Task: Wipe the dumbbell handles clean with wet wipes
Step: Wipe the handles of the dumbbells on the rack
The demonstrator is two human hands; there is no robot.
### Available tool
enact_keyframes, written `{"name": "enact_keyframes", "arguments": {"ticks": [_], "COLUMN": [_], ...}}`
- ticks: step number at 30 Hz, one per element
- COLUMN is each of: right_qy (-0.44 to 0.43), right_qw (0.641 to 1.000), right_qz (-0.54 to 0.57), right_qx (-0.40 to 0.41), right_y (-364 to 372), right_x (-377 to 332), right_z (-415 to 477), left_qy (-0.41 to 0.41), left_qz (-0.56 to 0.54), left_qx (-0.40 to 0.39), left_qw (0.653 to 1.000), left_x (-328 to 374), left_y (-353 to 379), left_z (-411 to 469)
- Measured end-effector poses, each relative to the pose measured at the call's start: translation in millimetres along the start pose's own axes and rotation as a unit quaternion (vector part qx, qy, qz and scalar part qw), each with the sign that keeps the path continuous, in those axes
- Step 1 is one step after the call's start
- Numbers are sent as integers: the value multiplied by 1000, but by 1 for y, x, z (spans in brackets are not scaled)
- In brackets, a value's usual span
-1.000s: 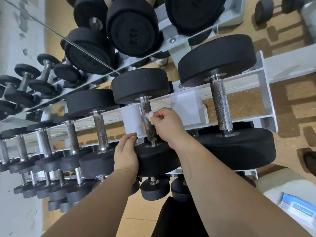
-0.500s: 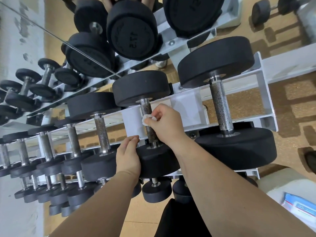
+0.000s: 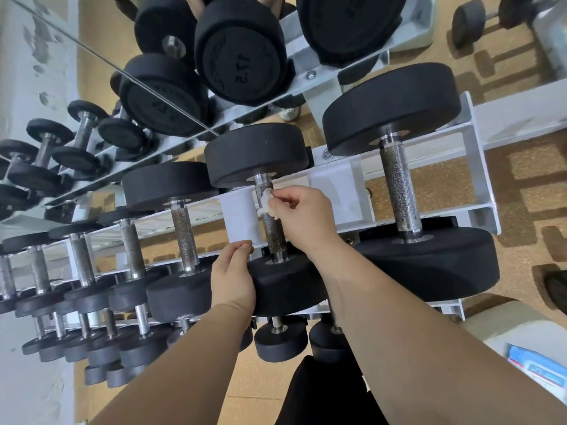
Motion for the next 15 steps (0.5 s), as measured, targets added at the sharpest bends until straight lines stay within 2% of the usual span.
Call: {"name": "enact_keyframes", "arguments": {"ticks": [4, 6, 10, 13, 15], "right_qy": [-32, -24, 1, 2, 8], "right_qw": [998, 998, 999, 1000, 999], "right_qz": [-41, -53, -7, 3, -40], "right_qx": [-24, 5, 37, 28, 7], "right_y": [4, 1, -1, 0, -1], "right_x": [-8, -9, -5, -4, 0], "right_z": [-6, 1, 22, 25, 21], "left_qy": [6, 7, 9, 6, 8], "left_qz": [-2, 1, -1, 0, 3], "left_qx": [4, 0, 1, -2, -1], "left_qw": [1000, 1000, 1000, 1000, 1000], "left_x": [1, 2, 2, 1, 1], "left_y": [-1, 0, 0, 0, 0], "left_z": [1, 0, 0, 1, 1]}}
Point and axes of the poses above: each hand's wrist, its own z-axis towards the middle knuckle, its own y-axis out of the palm, x = y × z, the point moved 10 cm from there along z, towards the middle knuckle, and after that the axes turned 7 degrees about -x, right-handed, at the moved point
